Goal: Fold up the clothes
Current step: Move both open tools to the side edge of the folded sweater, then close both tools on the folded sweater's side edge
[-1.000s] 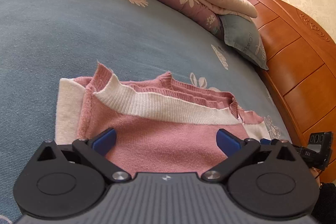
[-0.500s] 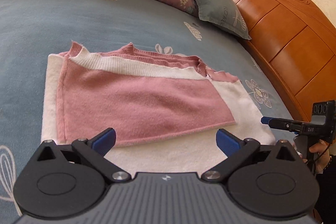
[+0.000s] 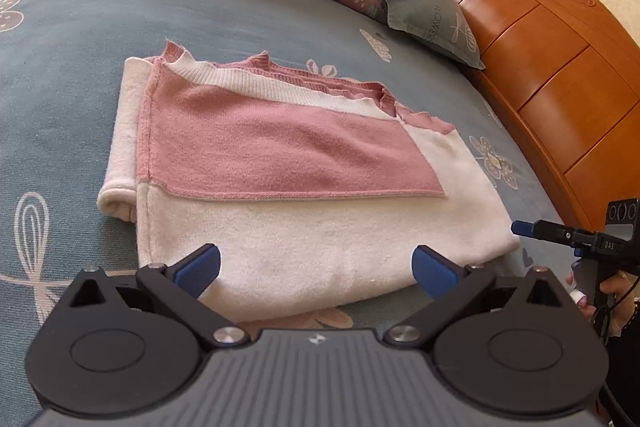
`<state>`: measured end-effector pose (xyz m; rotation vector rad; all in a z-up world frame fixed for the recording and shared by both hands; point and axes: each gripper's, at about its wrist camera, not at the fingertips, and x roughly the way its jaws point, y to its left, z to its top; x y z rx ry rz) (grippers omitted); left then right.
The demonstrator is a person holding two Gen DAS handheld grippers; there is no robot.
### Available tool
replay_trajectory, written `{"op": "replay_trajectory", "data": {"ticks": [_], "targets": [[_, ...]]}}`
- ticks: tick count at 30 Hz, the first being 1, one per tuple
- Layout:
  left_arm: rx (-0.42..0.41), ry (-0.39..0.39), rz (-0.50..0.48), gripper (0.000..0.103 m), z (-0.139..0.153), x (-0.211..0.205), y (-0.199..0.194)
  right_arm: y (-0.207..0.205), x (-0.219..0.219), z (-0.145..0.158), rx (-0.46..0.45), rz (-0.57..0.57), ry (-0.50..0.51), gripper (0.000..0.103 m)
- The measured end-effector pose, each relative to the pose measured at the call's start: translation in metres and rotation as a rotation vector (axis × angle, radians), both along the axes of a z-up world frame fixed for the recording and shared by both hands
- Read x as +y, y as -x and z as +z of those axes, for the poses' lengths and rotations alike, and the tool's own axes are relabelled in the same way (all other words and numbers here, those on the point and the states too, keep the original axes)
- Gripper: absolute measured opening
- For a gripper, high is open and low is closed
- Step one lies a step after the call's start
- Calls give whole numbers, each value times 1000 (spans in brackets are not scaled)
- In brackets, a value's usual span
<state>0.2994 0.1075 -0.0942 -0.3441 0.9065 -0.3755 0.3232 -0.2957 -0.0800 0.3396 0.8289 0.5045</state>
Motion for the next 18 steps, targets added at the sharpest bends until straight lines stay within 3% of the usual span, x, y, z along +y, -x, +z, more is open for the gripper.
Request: {"op": "replay_trajectory", "data": {"ticks": [4,7,12,16,18], "targets": [[19,1,23,101,-6,10,13,9,-9,-20,53,-8,11,103],[-42,-105,-20,101,9,0,28,25,-8,-7,39,0,69,103],[-223,-517,-203,102,16,-55,55,57,41,12,-202,133,515,103],[-355,-943,-334,102,-10,-97,64,75,80,-10,-369,250,866,103],[-397,-1076,-376,102,-22,-100,70,80,86,-24,-432,266,1025,103]]}}
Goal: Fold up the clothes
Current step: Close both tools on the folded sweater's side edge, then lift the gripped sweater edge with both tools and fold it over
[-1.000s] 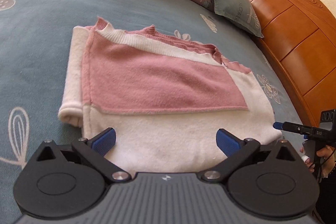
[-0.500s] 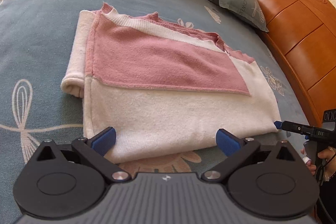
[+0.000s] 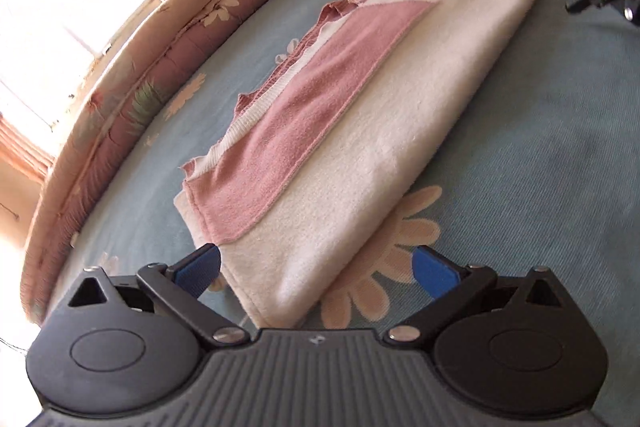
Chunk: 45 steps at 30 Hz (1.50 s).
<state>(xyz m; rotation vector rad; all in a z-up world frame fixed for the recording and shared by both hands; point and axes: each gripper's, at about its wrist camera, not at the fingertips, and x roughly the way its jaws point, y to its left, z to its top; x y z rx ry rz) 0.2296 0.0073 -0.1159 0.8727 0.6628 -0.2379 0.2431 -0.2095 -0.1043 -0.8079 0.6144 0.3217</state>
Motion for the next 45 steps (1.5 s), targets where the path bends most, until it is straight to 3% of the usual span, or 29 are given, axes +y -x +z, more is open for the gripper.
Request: {"op": "replay_trajectory", "data": {"ticks": [3,9,18,24,29,32,33,37,42,45], "targets": [[-18,-32,-35,102,-2,3,1,2,2,-18,-72,32,178,103],[-53,-91,-72,103,-1,-13,-21,-17,22,-23,-123,80,262,103],[-109,-153,-219,103,-9,-60,-54,-42,84,-25,-191,207,262,103],[-140,-287,-197,103,-19,-27,-66,-50,47,-25,-174,153,284,103],[-155,-313,-177,102,-23,-16,-74,-55,15,-27,-182,90,294,103],[-181,-346,-220,89,-30,-32,-81,-58,25,-31,-204,104,317,103],[-184,-350,-232,84,-32,-40,-87,-60,33,-33,-215,120,328,103],[-190,-361,-261,80,-36,-54,-102,-67,50,-35,-223,154,334,103],[-136,-243,-165,75,-31,-34,-112,-66,29,-32,-188,111,272,103],[-140,-285,-197,72,-33,-38,-111,-67,30,-34,-190,113,274,103]]}}
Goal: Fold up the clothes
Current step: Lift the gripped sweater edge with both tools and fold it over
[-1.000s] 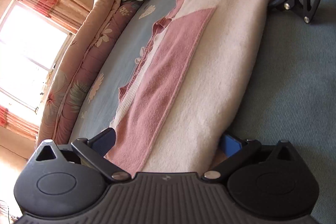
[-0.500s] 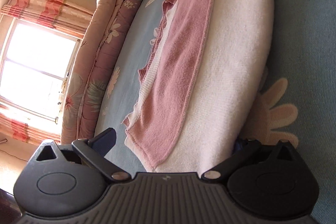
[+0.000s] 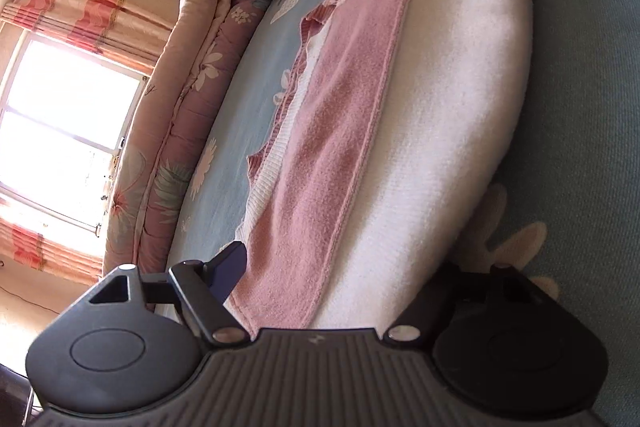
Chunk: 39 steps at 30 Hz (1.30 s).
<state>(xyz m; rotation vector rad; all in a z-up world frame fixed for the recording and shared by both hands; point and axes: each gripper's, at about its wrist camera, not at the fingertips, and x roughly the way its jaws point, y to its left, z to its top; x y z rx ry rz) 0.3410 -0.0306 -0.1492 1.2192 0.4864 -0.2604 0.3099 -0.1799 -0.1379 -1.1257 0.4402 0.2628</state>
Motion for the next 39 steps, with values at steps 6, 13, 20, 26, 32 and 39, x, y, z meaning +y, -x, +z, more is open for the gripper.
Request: {"op": "replay_trajectory", "data": {"ticks": [6,13,20,26,32,39], "targets": [[29,-85,-77,19,-18,-14,9,-2,9,-2,-1,20,48,103],[-17,-51,-53,7,-27,-14,16,15,14,-12,-10,64,87,69],[-8,-40,-51,8,-25,-13,16,27,25,-27,32,140,203,30],[5,-67,-39,16,-21,-10,18,30,22,-32,-4,179,334,33],[14,-68,-5,15,-20,-12,8,16,22,-37,-43,159,356,39],[14,-71,3,18,-19,-3,4,16,15,-38,-53,148,338,30]]}}
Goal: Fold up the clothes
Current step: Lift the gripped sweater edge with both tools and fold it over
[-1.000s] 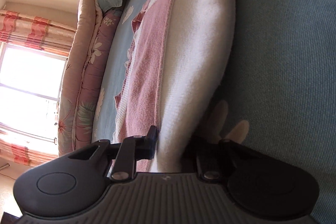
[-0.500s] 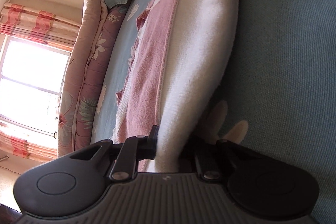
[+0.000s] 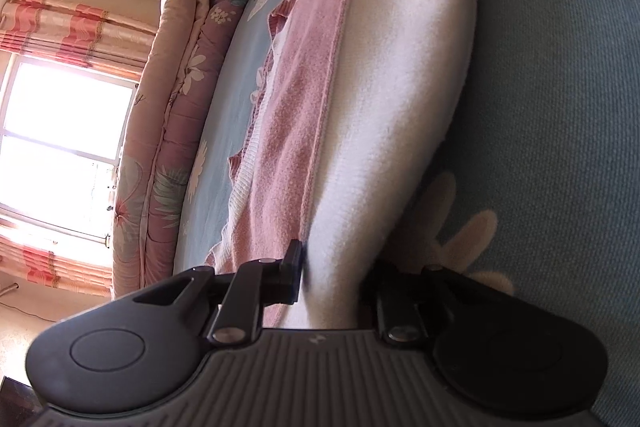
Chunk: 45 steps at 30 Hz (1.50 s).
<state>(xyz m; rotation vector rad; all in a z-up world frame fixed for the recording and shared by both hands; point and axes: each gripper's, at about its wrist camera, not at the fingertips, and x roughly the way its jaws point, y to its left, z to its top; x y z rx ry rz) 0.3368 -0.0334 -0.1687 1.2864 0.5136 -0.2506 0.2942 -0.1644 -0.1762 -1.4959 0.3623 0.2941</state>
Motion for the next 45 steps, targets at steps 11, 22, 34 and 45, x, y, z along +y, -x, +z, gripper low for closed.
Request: {"op": "replay_trajectory", "data": {"ticks": [11,22,34,45], "targets": [[-7,15,5,11,0,3,-8,-4,-2,0,8,-2,-40,17],[-28,-14,-55,7,20,10,-1,3,-5,29,60,13,-65,12],[25,-51,-107,7,39,17,32,44,-6,61,152,13,-113,12],[75,-79,-149,7,56,22,104,128,-8,87,240,28,-97,12]]}}
